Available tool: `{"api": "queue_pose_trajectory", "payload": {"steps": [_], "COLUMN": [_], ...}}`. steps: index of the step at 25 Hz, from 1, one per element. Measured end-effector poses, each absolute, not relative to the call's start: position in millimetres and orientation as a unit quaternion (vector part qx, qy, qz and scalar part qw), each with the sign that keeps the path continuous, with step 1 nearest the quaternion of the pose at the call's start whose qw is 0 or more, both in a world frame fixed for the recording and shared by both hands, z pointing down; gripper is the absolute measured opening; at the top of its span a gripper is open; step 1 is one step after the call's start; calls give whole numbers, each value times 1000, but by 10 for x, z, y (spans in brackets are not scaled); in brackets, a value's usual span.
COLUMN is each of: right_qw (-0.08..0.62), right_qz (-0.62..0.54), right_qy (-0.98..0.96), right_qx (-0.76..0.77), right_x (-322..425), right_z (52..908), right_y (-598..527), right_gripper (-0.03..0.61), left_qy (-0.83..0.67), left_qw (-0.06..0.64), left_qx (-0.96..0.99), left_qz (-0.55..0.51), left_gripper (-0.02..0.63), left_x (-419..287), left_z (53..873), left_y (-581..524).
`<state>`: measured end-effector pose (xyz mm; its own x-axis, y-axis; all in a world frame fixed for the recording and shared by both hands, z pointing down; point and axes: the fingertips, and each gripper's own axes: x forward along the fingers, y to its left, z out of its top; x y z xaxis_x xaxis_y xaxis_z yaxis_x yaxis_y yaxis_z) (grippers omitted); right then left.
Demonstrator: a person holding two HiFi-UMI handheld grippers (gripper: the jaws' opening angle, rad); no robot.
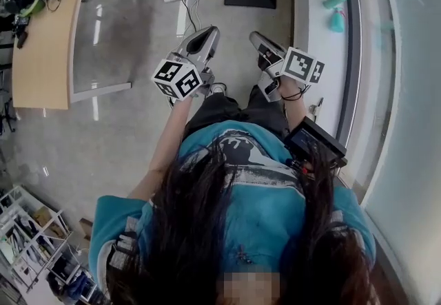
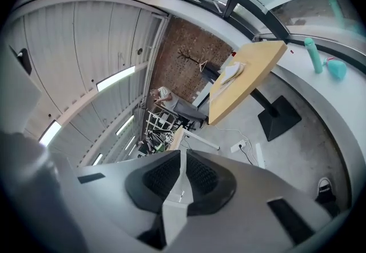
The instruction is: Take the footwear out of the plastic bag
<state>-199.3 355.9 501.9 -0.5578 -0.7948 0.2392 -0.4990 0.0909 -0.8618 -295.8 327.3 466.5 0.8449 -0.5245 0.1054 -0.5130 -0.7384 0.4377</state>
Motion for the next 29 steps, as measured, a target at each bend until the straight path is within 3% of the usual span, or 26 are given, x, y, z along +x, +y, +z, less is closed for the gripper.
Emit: {"api": "queue_pose_trajectory", "payload": {"steps": [29], "right_qw": [161], "right_qz": [-506], "right_qy": [692], "right_qx": [-489], "right_x": [-2185], "right_z": [5183], "right_y": [3806], "right_gripper": [38], "left_qy": [-226], "left_qw": [256], "left_qx": [939], "left_qz": [-34], "left_gripper": [-12], "left_x": [-3151], "left_z": [4778], "left_y": [3423]}}
